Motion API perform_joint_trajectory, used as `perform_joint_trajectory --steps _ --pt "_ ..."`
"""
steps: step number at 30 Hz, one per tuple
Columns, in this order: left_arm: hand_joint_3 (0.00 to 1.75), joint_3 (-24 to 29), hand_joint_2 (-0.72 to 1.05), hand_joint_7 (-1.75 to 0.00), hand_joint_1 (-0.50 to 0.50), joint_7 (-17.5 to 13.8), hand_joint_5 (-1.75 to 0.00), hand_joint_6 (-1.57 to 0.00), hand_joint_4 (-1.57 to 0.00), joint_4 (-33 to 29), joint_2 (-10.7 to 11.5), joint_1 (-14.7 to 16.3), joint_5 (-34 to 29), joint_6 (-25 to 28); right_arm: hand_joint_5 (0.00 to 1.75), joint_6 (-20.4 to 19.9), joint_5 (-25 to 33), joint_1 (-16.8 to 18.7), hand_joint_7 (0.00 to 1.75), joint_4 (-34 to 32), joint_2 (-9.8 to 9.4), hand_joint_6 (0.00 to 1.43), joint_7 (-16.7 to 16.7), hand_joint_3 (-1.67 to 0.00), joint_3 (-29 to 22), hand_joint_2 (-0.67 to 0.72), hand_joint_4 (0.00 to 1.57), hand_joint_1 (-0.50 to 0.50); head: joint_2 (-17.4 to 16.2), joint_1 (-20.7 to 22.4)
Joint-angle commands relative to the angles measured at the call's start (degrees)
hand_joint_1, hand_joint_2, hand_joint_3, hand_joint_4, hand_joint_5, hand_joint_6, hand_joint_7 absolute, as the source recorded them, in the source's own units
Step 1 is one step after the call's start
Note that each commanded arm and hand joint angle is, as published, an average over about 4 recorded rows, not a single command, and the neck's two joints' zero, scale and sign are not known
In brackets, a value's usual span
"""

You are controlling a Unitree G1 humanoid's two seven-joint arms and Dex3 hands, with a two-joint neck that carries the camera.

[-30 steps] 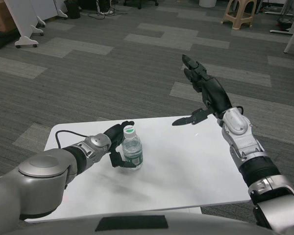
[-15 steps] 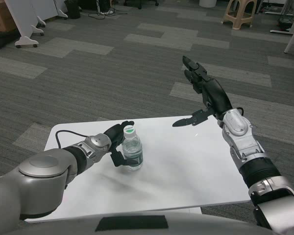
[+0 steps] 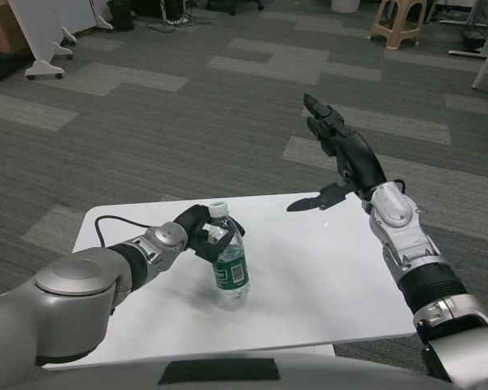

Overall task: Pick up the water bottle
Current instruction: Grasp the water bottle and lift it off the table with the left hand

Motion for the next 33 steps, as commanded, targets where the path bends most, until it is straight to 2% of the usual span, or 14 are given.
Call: perform_joint_trajectory --steps 1,4,9,12,14,18,20,25,26,29,30,31,33 --pt "1.66 0.1 1.05 -1.75 -0.50 0.4 -1.75 -1.50 -1.57 0.3 0.4 -1.0 -0.7 -0.9 0.00 -0.7 0.7 0.2 0.00 -0.6 -0.46 0.00 -0.2 -0.24 -0.2 -0.10 0.00 -0.29 -0.1 0.1" --pt "1.66 0.1 1.05 -1.75 -0.50 0.3 -1.75 -1.49 -1.57 0.3 0.4 -1.0 -0.7 -0.9 0.00 -0.7 0.7 0.2 0.00 -0.6 -0.46 0.00 -0.1 -0.24 -0.2 -0.10 0.00 -0.31 -0.1 0.1" --pt "1.66 0.1 0.98 -1.75 -0.50 0.3 -1.75 -1.49 -1.57 0.3 0.4 -1.0 -0.7 -0.9 0.00 -0.7 0.7 0.2 0.00 -0.6 -0.46 0.00 -0.2 -0.24 -0.2 -0.10 0.00 -0.29 0.0 0.0" --pt "1.66 0.3 1.00 -1.75 -0.50 0.3 -1.75 -1.49 -1.57 0.3 0.4 -0.8 -0.8 -1.4 0.00 -0.7 0.7 0.2 0.00 -0.6 -0.46 0.00 -0.2 -0.24 -0.2 -0.10 0.00 -0.29 0.0 -0.1" --pt "1.66 0.6 1.05 -1.75 -0.50 0.3 -1.75 -1.48 -1.57 0.3 0.4 -0.7 -0.9 -2.4 0.00 -0.7 0.7 0.3 0.00 -0.6 -0.46 0.00 -0.2 -0.24 -0.2 -0.10 0.00 -0.29 0.0 -0.1" --pt "1.72 1.7 0.98 -1.75 -0.50 0.0 -1.75 -1.47 -1.57 0.3 0.4 -0.6 -0.6 -5.4 0.00 -0.6 0.7 0.6 0.00 -0.7 -0.46 0.00 -0.2 -0.24 -0.3 -0.10 0.00 -0.30 0.4 -0.1" --pt "1.75 1.9 1.03 -1.75 -0.50 -0.3 -1.75 -1.46 -1.57 0.3 0.5 -0.7 0.3 -7.8 0.00 -0.6 0.7 0.8 0.00 -0.8 -0.46 0.00 -0.2 -0.24 -0.5 -0.10 0.00 -0.31 0.5 0.0" --pt "1.75 5.0 1.03 -1.75 -0.50 -1.9 -1.75 -1.41 -1.57 0.0 1.1 -0.8 5.0 -12.7 0.00 -0.6 0.7 1.2 0.00 -1.1 -0.46 0.00 -0.1 -0.24 -0.8 -0.10 0.00 -0.29 0.9 0.2" --pt "1.75 6.9 1.03 -1.75 -0.50 -2.5 -1.75 -1.41 -1.57 -0.9 1.6 -0.8 7.2 -13.4 0.00 -0.6 0.7 1.2 0.00 -1.1 -0.46 0.00 -0.1 -0.24 -0.9 -0.10 0.00 -0.29 0.9 0.3" --pt "1.75 19.3 1.03 -1.75 -0.50 -3.4 -1.75 -1.41 -1.57 -7.0 4.3 0.7 21.1 -14.4 0.00 -0.7 0.7 1.3 0.00 -1.1 -0.46 0.00 -0.2 -0.24 -1.1 -0.13 0.00 -0.29 1.1 0.4" --pt "1.75 24.7 1.03 -1.75 -0.50 -3.5 -1.75 -1.41 -1.57 -9.7 5.1 1.8 27.2 -13.6 0.00 -0.7 0.7 1.3 0.00 -1.1 -0.46 0.00 -0.2 -0.24 -1.2 -0.13 0.00 -0.29 1.1 0.5" --pt "1.75 27.6 1.03 -1.75 -0.50 -3.6 -1.75 -1.41 -1.57 -11.2 5.4 2.5 30.3 -12.9 0.00 -0.7 0.7 1.3 0.00 -1.1 -0.46 0.00 -0.2 -0.24 -1.2 -0.13 0.00 -0.29 1.2 0.6" --pt "1.75 39.3 1.05 -1.75 -0.50 -4.8 -1.75 -1.41 -1.57 -18.3 6.3 5.8 43.6 -8.8 0.00 -0.6 0.7 1.3 0.00 -1.1 -0.46 0.00 -0.2 -0.24 -1.4 -0.11 0.00 -0.29 1.3 0.8"
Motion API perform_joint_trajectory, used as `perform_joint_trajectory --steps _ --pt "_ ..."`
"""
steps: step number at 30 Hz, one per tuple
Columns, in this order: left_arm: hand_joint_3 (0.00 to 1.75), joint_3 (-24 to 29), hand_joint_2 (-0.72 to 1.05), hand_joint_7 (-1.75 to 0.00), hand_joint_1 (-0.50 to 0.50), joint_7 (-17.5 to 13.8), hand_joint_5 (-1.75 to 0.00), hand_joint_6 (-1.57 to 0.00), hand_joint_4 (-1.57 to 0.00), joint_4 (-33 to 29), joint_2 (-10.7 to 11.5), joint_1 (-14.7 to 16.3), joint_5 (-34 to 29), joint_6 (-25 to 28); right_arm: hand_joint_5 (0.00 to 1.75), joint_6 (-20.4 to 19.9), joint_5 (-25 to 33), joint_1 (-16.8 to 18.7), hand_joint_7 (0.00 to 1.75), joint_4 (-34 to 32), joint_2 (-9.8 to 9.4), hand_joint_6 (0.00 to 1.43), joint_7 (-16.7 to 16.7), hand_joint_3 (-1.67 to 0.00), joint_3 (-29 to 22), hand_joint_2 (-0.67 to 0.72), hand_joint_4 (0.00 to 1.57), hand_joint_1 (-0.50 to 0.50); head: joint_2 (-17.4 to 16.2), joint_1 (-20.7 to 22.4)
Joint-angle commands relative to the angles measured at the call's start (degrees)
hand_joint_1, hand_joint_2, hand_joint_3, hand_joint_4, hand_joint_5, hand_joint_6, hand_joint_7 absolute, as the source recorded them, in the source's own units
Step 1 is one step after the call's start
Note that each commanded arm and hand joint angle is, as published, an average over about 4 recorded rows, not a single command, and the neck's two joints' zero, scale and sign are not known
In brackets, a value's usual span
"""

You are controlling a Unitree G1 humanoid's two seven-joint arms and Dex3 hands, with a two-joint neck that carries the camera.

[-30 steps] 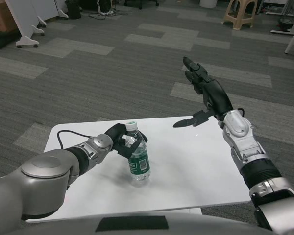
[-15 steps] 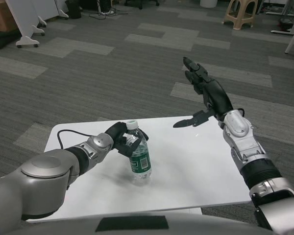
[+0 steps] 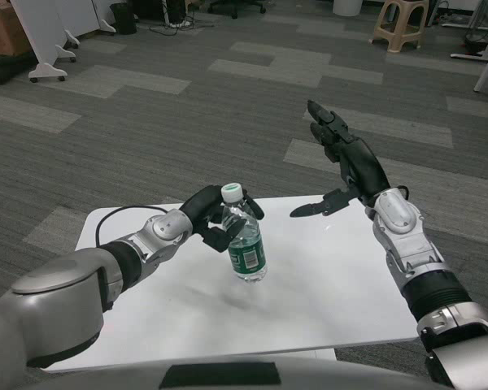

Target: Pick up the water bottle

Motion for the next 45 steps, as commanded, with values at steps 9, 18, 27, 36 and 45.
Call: perform_joint_trajectory --steps 9,18,27,36,45 --pt "1.75 33.1 1.05 -1.75 -0.50 -6.2 -1.75 -1.41 -1.57 -34.4 6.8 12.1 33.4 17.2 0.00 -0.6 0.7 0.3 0.00 -0.3 -0.11 0.00 -0.2 -0.24 -1.6 -0.10 0.00 -0.29 0.7 1.2" --pt "1.75 41.8 1.05 -1.75 -0.50 -9.3 -1.75 -1.41 -1.57 -43.9 8.1 16.6 37.9 22.2 0.00 -0.7 0.7 0.3 0.00 -0.2 -0.04 0.00 -0.2 -0.24 -1.8 -0.11 0.00 -0.29 1.2 2.2" --pt "1.75 46.5 1.05 -1.75 -0.50 -9.5 -1.75 -1.41 -1.57 -46.6 8.2 19.1 39.4 23.5 0.00 -0.6 0.7 0.3 0.00 -0.1 -0.22 0.00 -0.2 -0.24 -2.0 -0.10 0.00 -0.29 1.6 3.1" --pt "1.75 49.2 1.05 -1.75 -0.50 -9.8 -1.75 -1.41 -1.57 -49.0 8.2 20.8 40.7 23.6 0.00 -0.7 0.7 0.3 0.00 -0.1 -0.22 0.00 -0.2 -0.24 -1.8 -0.10 0.00 -0.29 1.9 3.7" --pt "1.75 49.4 1.05 -1.75 -0.50 -9.8 -1.75 -1.41 -1.57 -49.4 8.2 20.9 40.4 23.6 0.00 -0.7 0.7 0.3 0.00 -0.1 -0.22 0.00 -0.2 -0.24 -1.7 -0.11 0.00 -0.29 1.8 3.4"
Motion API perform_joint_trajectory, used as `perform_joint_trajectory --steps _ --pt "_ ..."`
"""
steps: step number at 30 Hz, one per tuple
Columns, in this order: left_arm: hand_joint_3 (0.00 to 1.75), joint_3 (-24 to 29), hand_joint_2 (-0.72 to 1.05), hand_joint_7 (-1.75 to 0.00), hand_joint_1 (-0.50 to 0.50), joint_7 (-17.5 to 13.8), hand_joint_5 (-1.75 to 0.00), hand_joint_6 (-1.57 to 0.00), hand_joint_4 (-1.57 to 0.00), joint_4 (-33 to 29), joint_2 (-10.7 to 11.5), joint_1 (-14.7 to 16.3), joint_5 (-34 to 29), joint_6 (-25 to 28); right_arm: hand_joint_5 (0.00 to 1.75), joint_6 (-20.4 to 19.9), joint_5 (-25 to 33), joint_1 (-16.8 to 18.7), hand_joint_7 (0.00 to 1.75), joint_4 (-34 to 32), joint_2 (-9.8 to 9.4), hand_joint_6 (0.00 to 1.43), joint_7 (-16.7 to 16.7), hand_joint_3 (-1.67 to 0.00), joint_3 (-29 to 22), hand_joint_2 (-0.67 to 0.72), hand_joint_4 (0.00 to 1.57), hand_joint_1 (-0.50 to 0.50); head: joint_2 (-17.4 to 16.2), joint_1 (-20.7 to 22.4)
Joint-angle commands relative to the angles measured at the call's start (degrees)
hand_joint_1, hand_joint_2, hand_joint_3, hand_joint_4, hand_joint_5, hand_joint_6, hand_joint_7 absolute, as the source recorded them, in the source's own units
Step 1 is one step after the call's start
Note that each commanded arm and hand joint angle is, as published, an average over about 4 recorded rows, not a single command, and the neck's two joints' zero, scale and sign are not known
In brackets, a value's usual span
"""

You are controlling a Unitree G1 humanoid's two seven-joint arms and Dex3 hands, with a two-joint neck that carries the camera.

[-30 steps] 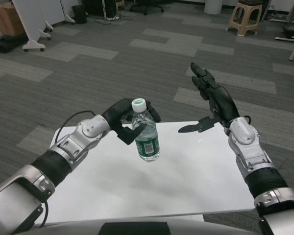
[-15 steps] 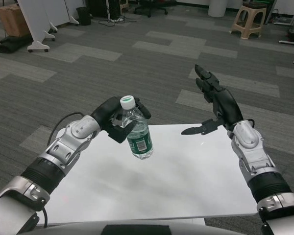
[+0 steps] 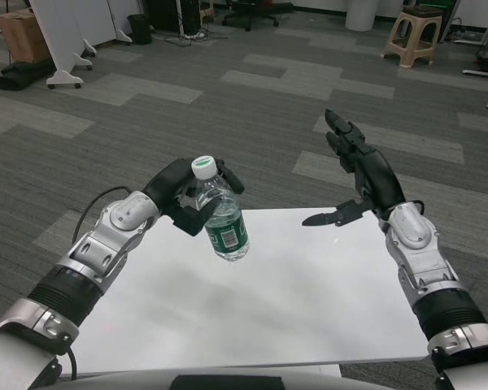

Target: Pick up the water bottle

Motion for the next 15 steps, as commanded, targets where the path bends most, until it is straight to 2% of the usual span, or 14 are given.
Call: perform_joint_trajectory --steps 1,15 --pt "1.75 0.8 1.05 -1.75 -0.50 -0.1 -1.75 -1.41 -1.57 -1.4 0.2 0.1 -0.4 -0.2 0.00 -0.1 0.6 0.1 0.00 -0.1 -0.17 0.00 -0.2 -0.24 -0.3 -0.13 0.00 -0.29 0.0 -0.1" --pt "1.75 1.0 1.05 -1.75 -0.50 -0.1 -1.75 -1.41 -1.57 -1.4 0.2 0.1 -0.5 -0.2 0.00 -0.1 0.6 0.1 0.00 -0.1 -0.17 0.00 -0.2 -0.24 -0.2 -0.10 0.00 -0.29 0.2 -0.2"
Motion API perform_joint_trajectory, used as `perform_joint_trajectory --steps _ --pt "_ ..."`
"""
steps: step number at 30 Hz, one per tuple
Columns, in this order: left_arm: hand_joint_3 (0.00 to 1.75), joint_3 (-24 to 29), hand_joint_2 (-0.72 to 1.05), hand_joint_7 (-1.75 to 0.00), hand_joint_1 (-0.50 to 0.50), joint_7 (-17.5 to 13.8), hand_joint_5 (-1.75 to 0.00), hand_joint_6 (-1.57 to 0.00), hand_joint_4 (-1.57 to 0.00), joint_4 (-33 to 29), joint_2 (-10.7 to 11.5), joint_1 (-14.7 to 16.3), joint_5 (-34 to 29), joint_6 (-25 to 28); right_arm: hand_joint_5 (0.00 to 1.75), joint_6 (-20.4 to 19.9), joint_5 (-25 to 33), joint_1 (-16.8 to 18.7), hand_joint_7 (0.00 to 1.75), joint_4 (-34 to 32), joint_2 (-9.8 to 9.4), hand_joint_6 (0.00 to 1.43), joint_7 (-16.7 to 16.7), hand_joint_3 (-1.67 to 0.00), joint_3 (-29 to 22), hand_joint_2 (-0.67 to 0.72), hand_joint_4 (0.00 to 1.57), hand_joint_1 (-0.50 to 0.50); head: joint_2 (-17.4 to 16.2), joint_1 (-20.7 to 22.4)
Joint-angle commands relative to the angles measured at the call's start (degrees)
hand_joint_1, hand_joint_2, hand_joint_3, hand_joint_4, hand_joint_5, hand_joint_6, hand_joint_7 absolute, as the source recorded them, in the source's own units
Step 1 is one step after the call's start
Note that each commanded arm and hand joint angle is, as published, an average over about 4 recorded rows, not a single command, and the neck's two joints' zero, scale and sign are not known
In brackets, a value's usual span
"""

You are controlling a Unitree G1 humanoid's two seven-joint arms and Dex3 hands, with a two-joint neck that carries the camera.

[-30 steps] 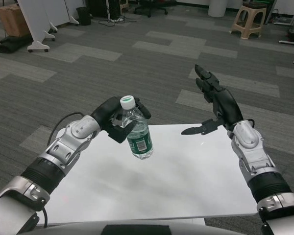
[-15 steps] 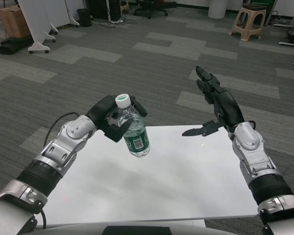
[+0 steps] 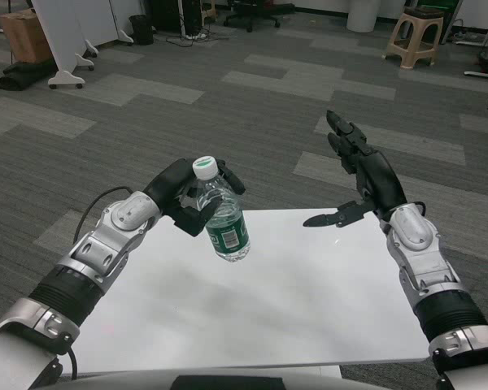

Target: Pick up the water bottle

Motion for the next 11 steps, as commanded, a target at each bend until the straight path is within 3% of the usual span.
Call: perform_joint_trajectory --steps 1,11 --pt "1.75 1.0 1.05 -1.75 -0.50 -0.1 -1.75 -1.41 -1.57 -1.3 0.1 0.1 -0.5 -0.2 0.00 -0.1 0.6 0.1 0.00 -0.1 -0.17 0.00 -0.2 -0.24 -0.2 -0.10 0.00 -0.29 0.2 -0.1" --pt "1.75 1.0 1.05 -1.75 -0.50 -0.1 -1.75 -1.41 -1.57 -1.4 0.1 0.1 -0.5 -0.2 0.00 -0.1 0.6 0.1 0.00 -0.3 -0.11 0.00 -0.2 -0.24 -0.2 -0.12 0.00 -0.29 0.4 0.0"
